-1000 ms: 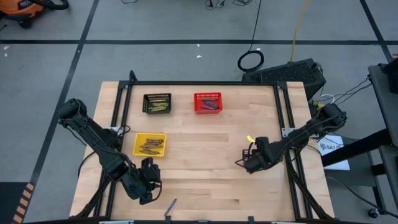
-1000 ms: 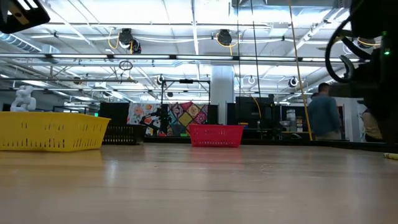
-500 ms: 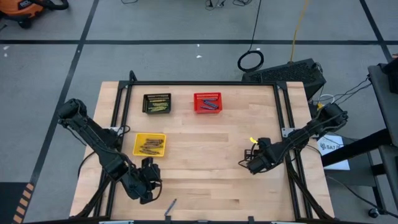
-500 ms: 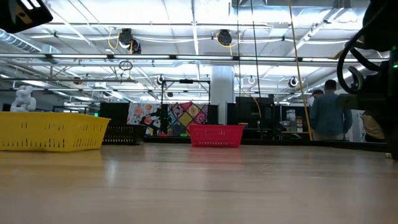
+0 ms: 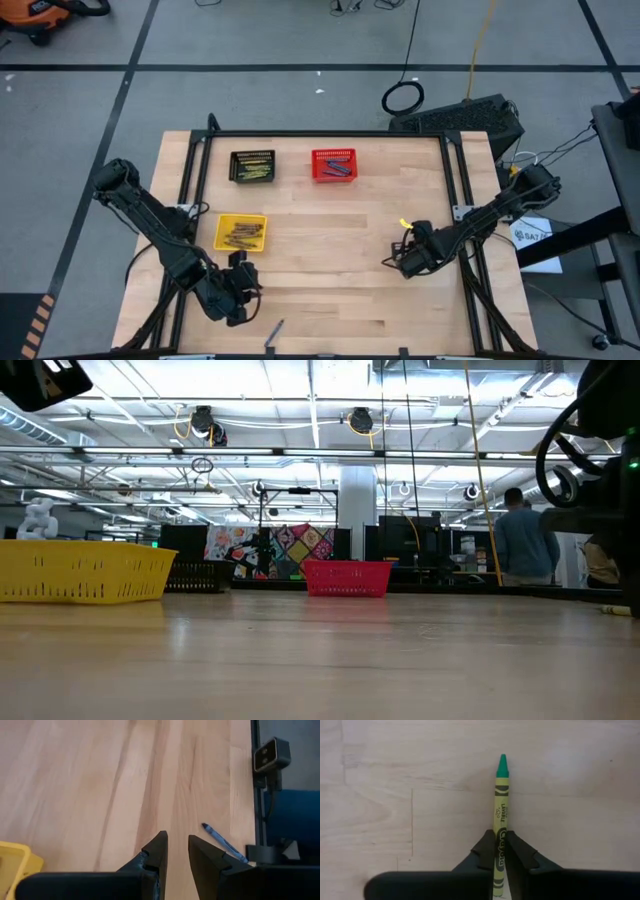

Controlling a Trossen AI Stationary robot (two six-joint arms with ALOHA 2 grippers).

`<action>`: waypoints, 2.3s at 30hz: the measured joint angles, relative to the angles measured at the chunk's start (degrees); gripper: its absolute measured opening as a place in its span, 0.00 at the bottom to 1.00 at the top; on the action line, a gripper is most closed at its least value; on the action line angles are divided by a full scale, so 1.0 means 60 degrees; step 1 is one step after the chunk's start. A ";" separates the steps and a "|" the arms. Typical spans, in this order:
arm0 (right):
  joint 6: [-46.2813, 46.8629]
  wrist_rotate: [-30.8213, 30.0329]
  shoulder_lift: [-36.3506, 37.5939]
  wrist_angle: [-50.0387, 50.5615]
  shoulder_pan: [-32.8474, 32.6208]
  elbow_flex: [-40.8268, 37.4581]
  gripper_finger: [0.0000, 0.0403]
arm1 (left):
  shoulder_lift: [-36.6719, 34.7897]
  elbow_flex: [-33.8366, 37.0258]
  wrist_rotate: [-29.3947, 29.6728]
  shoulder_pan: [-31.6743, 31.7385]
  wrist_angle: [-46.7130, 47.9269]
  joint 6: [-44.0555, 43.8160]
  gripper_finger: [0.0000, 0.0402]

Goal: Sort crayons
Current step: Put the green crayon into the black basket

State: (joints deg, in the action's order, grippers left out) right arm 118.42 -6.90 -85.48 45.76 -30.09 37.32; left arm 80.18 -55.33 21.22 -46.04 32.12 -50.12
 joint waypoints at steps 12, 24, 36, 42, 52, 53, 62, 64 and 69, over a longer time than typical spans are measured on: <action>-0.1861 -0.0601 -0.0015 0.0184 -0.0026 0.0702 0.00 | 0.0011 0.0000 0.1602 0.0000 -0.0050 -0.0023 0.20; -0.3662 -0.2689 -0.0010 -0.1746 -0.0025 0.1412 0.00 | 0.0022 0.0312 0.2050 0.0193 -0.1410 0.0945 0.20; -0.8113 -0.3880 0.0001 -0.7243 -0.0076 0.1403 0.00 | 0.0769 0.0353 0.1581 0.0816 -0.2974 0.2013 0.20; -1.0734 -0.3891 0.0001 -1.0122 -0.0133 0.1405 0.00 | 0.1325 0.0353 0.1103 0.1165 -0.4222 0.2495 0.20; -1.3470 -0.3850 -0.0413 -1.3030 -0.0613 0.1407 0.00 | 0.1555 0.0350 0.0752 0.1673 -0.6992 0.3363 0.20; -1.3573 -0.3849 -0.0464 -1.3189 -0.0625 0.1407 0.00 | 0.1555 0.0350 0.0599 0.1710 -0.7256 0.3464 0.20; -1.4420 -0.3566 -0.0974 -1.4696 -0.0630 0.1410 0.00 | 0.1555 0.0346 0.0149 0.2242 -0.8501 0.3665 0.20; -1.4507 -0.3563 -0.1005 -1.4855 -0.0630 0.1410 0.00 | 0.1555 0.0346 -0.0123 0.2369 -0.8577 0.3664 0.20; -1.4691 -0.3563 -0.1058 -1.5091 -0.0612 0.1410 0.00 | 0.1555 0.0346 -0.0622 0.2650 -0.8858 0.3660 0.20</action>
State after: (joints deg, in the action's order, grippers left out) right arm 30.27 -28.27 -91.82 -44.79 -33.76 45.78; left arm 89.52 -53.25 17.49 -30.14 -21.03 -28.16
